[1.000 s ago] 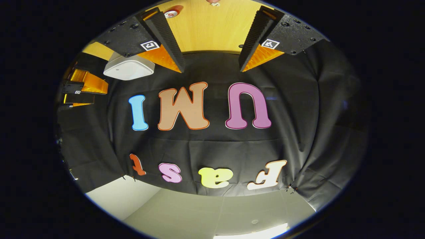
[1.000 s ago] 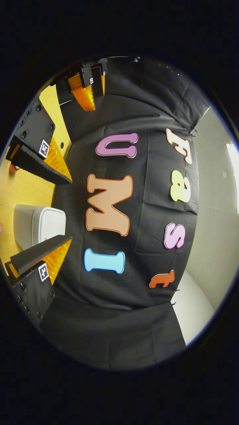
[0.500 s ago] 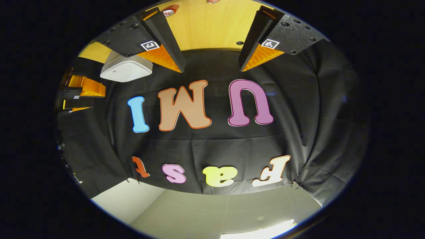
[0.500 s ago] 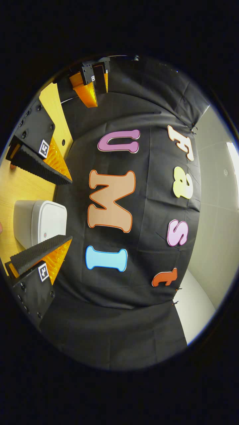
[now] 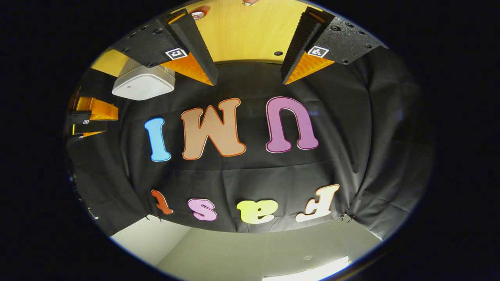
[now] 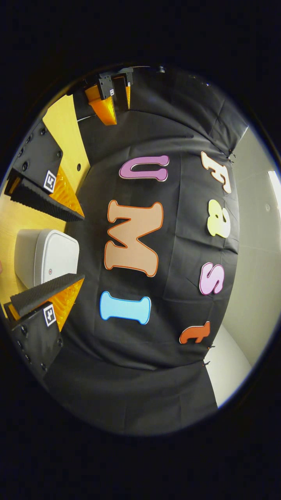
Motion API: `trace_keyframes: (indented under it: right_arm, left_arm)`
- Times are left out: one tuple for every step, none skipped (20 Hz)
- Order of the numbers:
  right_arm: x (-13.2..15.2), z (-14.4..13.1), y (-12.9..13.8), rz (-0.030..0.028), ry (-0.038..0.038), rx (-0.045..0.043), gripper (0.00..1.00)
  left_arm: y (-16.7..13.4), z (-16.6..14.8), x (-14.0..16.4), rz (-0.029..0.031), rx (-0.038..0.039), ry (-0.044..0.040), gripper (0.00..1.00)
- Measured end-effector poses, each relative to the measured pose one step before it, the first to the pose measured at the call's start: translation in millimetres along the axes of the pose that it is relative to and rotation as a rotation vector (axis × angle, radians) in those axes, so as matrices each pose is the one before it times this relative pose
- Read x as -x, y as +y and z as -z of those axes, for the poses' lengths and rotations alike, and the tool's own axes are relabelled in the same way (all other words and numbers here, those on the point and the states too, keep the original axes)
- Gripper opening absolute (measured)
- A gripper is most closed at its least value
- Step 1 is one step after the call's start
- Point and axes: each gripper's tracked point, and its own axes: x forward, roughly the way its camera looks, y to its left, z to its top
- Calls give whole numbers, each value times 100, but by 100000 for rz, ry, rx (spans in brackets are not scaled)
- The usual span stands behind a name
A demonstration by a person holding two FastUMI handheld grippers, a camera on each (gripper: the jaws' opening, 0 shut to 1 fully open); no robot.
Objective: Press the lid of the desktop garbage bin to open it, pick up the crumpled paper on the desktop and throw it into the bin, then pick up the pop can on the desktop and drop it into the bin, and finally close the garbage bin lid.
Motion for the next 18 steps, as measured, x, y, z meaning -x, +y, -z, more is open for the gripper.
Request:
trace_keyframes:
  right_arm:
    - [-37, 102, -317, -459, 384, -72, 84]
    - [-175, 190, 100, -1522, 656, -498, 81]
    - [-161, 119, -386, -97, 643, -305, 75]
    - [-183, 209, -158, -883, 1072, -504, 70]
    - [-201, 203, -123, -797, 1272, -598, 63]
    - [-223, 274, 78, -1300, 1346, -1019, 55]
    - [-294, 206, -180, 130, 1080, -748, 50]
    - [-279, 350, -425, 569, 1006, -734, 44]
    - [-313, 151, -244, 447, 955, -478, 34]
    - [-375, 129, -41, 648, 586, -394, 31]
    - [-297, 110, -177, 730, 397, -155, 30]
    - [-383, 419, -674, 3975, 948, 597, 27]
    - [-273, 414, -628, 3079, 1622, 317, 15]
    - [-589, 380, -18, 1351, 2005, 65, 3]
    - [-505, 369, -38, 1544, 1517, 292, 5]
    - [-401, 151, -419, 2240, 803, 459, 5]
    - [-131, 32, -297, 1729, 655, -278, 4]
    - [-522, 379, -345, 2228, 1785, -790, 0]
  left_arm:
    - [55, 112, 245, -1266, -340, -53, 99]
    - [137, -110, 92, -1331, -78, -22, 95]
    - [-62, -20, 142, -983, -43, 0, 95]
    - [55, 78, 118, -1289, 77, 221, 99]
    - [43, 355, 163, -1051, -268, 855, 95]
    - [10, 188, 172, -816, 8, 557, 95]
    - [17, 226, 163, -69, 473, 320, 95]
    - [-67, 148, 88, 102, 334, 500, 95]
    - [42, 103, -155, 268, 193, -57, 95]
    - [107, -12, -233, 728, -20, -40, 95]
    - [156, 119, -170, 619, -157, -282, 95]
    - [101, 85, -340, 996, -221, 252, 95]
    - [9, 190, -281, 1324, -185, -56, 95]
    - [97, -4, -339, 1849, 121, -445, 95]
    - [128, 96, -459, 1471, -123, -415, 100]
    - [225, 203, -433, 1000, -324, 373, 95]
    - [357, 363, -414, 1132, -422, 199, 95]
    - [359, 167, -319, 823, -93, 206, 95]
